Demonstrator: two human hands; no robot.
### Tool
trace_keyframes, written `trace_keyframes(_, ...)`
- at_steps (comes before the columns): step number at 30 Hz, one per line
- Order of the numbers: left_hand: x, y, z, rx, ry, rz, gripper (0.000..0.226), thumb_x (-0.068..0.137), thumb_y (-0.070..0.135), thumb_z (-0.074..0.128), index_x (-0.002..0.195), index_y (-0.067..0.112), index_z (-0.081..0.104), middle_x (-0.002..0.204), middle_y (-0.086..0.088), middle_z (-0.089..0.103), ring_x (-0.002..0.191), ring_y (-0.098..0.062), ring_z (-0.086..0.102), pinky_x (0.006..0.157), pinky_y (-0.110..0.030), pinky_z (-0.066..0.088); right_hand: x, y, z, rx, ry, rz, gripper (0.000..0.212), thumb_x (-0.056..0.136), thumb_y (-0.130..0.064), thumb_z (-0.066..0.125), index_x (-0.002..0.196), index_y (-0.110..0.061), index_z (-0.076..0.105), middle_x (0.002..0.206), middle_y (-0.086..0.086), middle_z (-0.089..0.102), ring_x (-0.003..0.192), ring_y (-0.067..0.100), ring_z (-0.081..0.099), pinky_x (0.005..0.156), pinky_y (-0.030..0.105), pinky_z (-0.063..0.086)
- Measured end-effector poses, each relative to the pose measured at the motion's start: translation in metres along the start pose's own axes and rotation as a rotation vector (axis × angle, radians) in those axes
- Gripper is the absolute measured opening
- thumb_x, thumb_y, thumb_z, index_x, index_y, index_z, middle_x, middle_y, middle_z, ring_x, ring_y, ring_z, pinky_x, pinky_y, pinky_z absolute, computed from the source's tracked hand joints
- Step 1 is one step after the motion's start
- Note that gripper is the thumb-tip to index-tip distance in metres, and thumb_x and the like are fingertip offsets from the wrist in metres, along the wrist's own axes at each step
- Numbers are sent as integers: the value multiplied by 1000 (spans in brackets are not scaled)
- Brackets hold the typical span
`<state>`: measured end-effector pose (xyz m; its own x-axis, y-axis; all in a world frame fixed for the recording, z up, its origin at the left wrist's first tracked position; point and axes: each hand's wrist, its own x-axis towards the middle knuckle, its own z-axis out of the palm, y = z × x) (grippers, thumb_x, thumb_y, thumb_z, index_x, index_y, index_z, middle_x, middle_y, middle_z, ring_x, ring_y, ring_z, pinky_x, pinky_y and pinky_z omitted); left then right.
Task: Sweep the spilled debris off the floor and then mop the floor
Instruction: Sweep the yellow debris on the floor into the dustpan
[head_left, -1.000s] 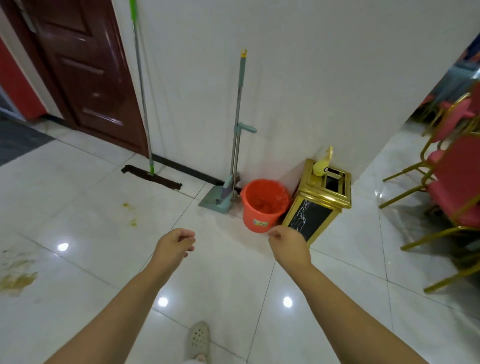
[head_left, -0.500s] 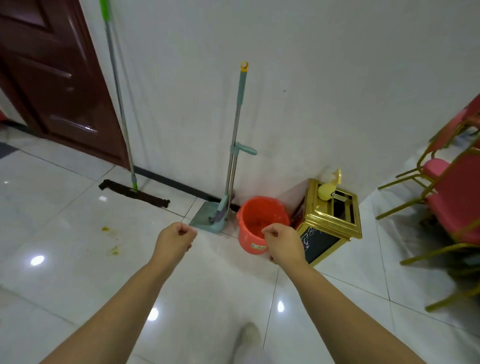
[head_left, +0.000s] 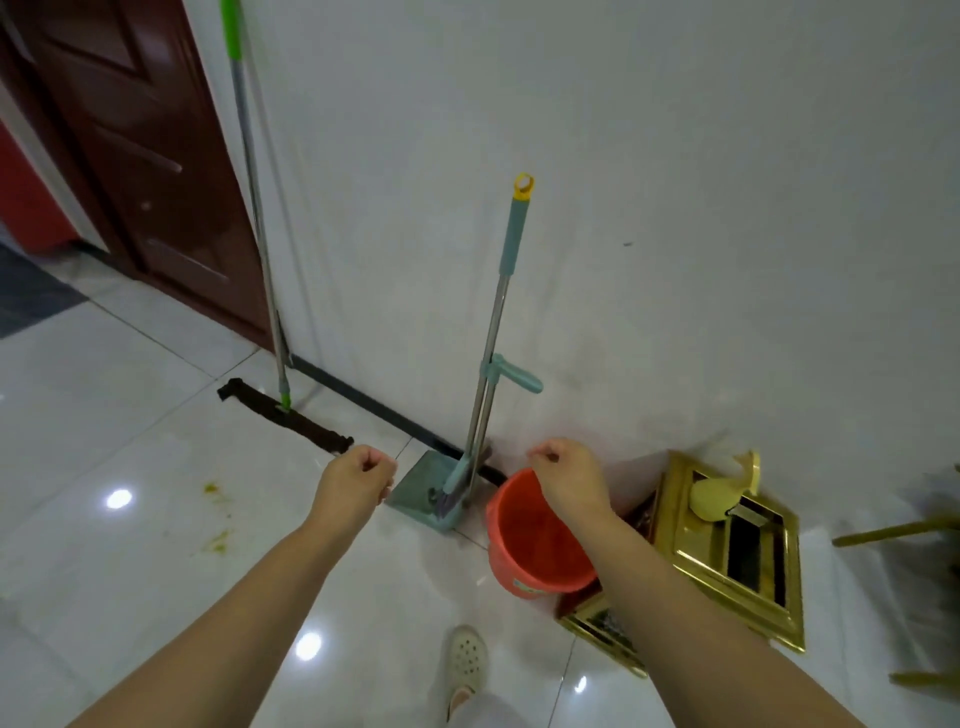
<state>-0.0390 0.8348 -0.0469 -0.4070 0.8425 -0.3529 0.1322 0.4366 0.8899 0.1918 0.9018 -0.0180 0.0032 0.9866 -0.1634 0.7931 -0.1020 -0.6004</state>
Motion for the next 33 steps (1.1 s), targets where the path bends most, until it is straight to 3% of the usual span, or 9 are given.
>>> trace_keyframes(3, 38, 25, 30, 2, -9, -18, 14, 89, 12, 56, 76, 10, 60, 71, -7, 60, 66, -18, 55, 68, -32, 50, 64, -3, -14, 25, -25, -26, 24, 90, -16, 54, 103, -14, 74, 108, 4, 71, 103, 22, 63, 89, 28, 47)
trace_keyframes(7, 84, 50, 63, -17, 21, -66, 16, 88, 8, 56, 73, 11, 60, 70, -8, 61, 66, -19, 54, 68, -34, 48, 148, -10, -26, 37, -61, -54, 22, 89, -13, 56, 100, -14, 75, 103, 5, 72, 96, 24, 65, 77, 23, 46)
trace_keyframes(10, 108, 55, 78, -18, 61, -110, 16, 88, 9, 56, 73, 11, 61, 71, -8, 62, 64, -18, 55, 67, -32, 49, 205, -26, -25, 92, -113, -90, 25, 90, -11, 54, 107, -12, 73, 110, 4, 70, 102, 20, 64, 89, 25, 47)
trace_keyframes(14, 128, 51, 84, 6, 103, -164, 19, 88, 7, 54, 72, 12, 61, 69, -8, 62, 62, -18, 54, 64, -30, 48, 264, -56, -16, 169, -167, -149, 33, 90, -13, 55, 123, -15, 60, 114, 3, 62, 94, 16, 58, 85, 26, 47)
trace_keyframes(18, 148, 46, 85, 49, 123, -194, 19, 88, 7, 52, 73, 14, 61, 72, -9, 64, 66, -20, 57, 70, -34, 51, 301, -74, 1, 153, -261, -131, 53, 90, -22, 61, 139, -17, 43, 125, 4, 53, 106, 19, 55, 83, 24, 42)
trace_keyframes(21, 160, 42, 87, 48, 113, -213, 21, 89, 7, 51, 73, 16, 62, 73, -7, 64, 67, -18, 58, 65, -29, 50, 314, -82, 11, 218, -290, -118, 40, 88, -29, 64, 125, -18, 55, 101, -4, 55, 90, 14, 54, 73, 22, 41)
trace_keyframes(23, 165, 40, 87, 62, 114, -219, 22, 89, 7, 52, 73, 17, 62, 73, -6, 65, 66, -18, 58, 65, -28, 50, 317, -86, 15, 252, -274, -119, 14, 88, -33, 62, 96, -21, 62, 79, -7, 58, 77, 15, 57, 61, 21, 42)
trace_keyframes(25, 170, 35, 84, 76, 109, -220, 22, 90, 8, 53, 72, 18, 62, 73, -6, 65, 66, -18, 59, 66, -30, 52, 315, -93, 18, 206, -238, -153, 16, 87, -39, 61, 78, -26, 58, 65, -8, 57, 62, 11, 56, 51, 21, 39)
trace_keyframes(33, 174, 35, 69, 56, 43, -187, 17, 90, 11, 54, 78, 20, 62, 79, -4, 65, 71, -18, 60, 77, -36, 54, 277, -141, 35, 59, -218, -295, 24, 79, -53, 65, 74, -29, 62, 56, -13, 59, 54, 0, 56, 46, 18, 37)
